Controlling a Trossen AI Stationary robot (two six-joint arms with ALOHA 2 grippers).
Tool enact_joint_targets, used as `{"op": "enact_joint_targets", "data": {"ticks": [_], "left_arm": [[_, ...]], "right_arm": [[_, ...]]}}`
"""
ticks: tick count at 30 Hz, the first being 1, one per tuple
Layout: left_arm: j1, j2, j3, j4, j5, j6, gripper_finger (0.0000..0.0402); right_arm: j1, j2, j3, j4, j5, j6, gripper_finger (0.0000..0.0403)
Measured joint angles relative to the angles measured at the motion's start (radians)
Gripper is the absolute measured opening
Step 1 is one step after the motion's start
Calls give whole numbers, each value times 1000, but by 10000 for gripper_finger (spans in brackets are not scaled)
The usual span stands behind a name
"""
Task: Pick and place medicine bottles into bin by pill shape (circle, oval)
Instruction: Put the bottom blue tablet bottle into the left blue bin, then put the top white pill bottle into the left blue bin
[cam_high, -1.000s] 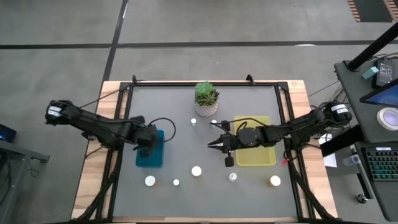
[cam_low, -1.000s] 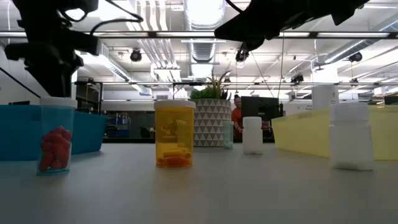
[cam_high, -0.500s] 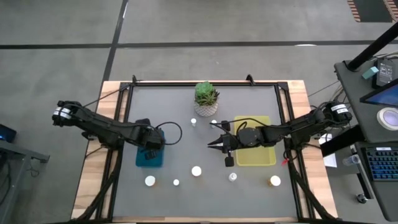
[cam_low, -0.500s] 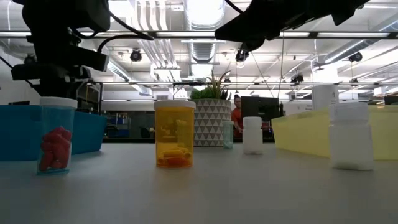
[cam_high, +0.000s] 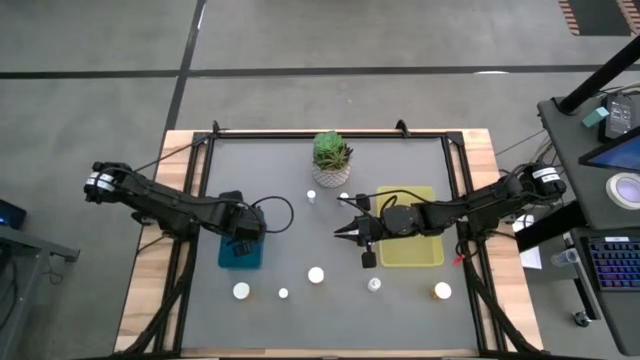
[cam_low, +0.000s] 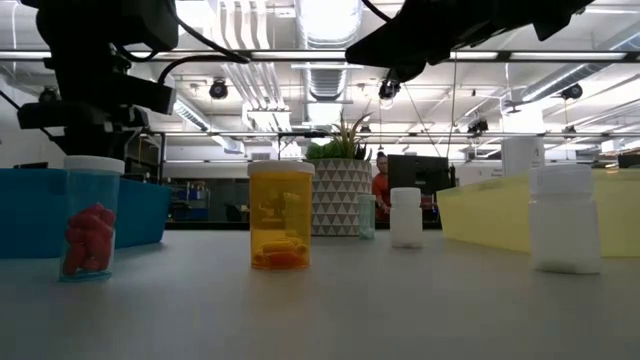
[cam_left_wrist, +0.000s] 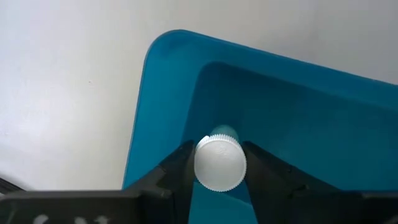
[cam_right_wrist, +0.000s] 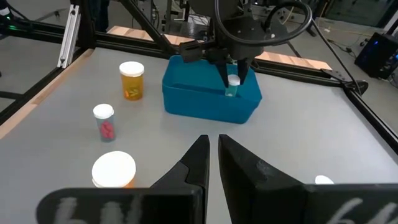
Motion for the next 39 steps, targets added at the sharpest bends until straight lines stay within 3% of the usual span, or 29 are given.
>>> {"op": "enact_joint_targets", "data": {"ticks": [12, 19, 24, 27, 31, 39], "left_arm": [[0, -1, 5, -35, 2, 25, 190], [0, -1, 99, -148, 4, 31, 196], [-7, -4, 197, -127, -10, 96, 196], [-10, -6, 241, -25, -28, 183, 196], [-21, -20, 246, 249, -36, 411, 196], [-24, -30, 167, 670, -55, 779, 196]], "right_arm": [[0, 0, 0, 0, 0, 1, 29], [1, 0, 0, 0, 0, 27, 29], [20, 0, 0, 0, 1, 38, 29], [31, -1, 0, -1, 22, 86, 29], [37, -4, 5, -50, 46, 170, 29], [39, 10, 187, -540, 47, 388, 29]]}}
